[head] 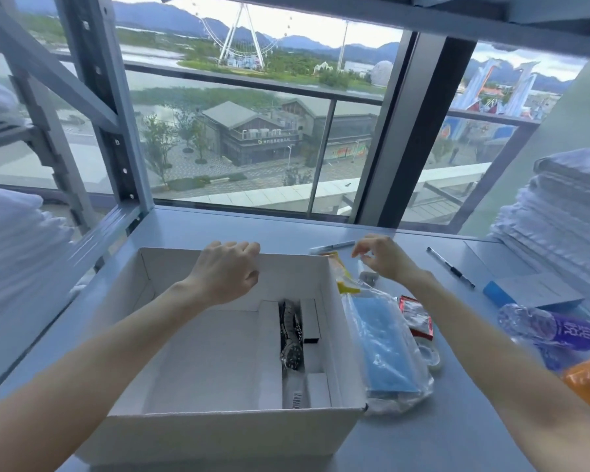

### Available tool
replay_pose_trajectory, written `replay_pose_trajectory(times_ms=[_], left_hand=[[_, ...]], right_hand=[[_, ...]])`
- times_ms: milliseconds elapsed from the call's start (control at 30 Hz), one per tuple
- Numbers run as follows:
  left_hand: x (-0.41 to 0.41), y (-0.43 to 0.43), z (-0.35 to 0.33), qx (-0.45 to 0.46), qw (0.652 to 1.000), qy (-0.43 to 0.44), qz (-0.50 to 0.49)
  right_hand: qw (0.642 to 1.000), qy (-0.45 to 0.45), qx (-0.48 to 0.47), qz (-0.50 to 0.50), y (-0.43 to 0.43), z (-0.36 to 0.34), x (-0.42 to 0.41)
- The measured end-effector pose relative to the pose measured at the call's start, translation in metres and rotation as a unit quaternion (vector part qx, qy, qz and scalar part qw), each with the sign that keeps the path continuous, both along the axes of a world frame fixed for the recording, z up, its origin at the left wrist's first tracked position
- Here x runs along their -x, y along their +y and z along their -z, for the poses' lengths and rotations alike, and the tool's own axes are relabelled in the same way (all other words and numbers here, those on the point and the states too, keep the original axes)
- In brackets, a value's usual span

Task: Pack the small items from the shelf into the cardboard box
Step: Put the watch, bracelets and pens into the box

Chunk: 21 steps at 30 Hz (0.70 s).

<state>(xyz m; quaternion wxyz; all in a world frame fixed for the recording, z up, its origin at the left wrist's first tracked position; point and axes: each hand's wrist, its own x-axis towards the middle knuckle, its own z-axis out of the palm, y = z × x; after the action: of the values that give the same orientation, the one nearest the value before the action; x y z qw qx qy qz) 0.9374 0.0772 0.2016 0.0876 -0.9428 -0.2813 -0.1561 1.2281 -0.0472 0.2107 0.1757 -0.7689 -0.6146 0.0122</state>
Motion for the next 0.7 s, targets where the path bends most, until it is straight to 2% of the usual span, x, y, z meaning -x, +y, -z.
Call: replay_pose_trajectory(times_ms=[100,200,700], left_hand=[[0.001,0.000,0.000,-0.003,1.000,-0.009,0.003],[0.002,0.000,-0.001,-0.005,1.000,-0.015,0.005],[0.002,0.000,0.003,-0.003,0.999,-0.031,-0.005]], right_hand=[[0.988,-0.010,0.141,0.063,0.010,0.026,-0.031],[0.977,0.009,0.196,0.079,0.014,0.041,-0.041],[0.976,-0.021,0.217,0.019,0.008,0.057,-0.057]])
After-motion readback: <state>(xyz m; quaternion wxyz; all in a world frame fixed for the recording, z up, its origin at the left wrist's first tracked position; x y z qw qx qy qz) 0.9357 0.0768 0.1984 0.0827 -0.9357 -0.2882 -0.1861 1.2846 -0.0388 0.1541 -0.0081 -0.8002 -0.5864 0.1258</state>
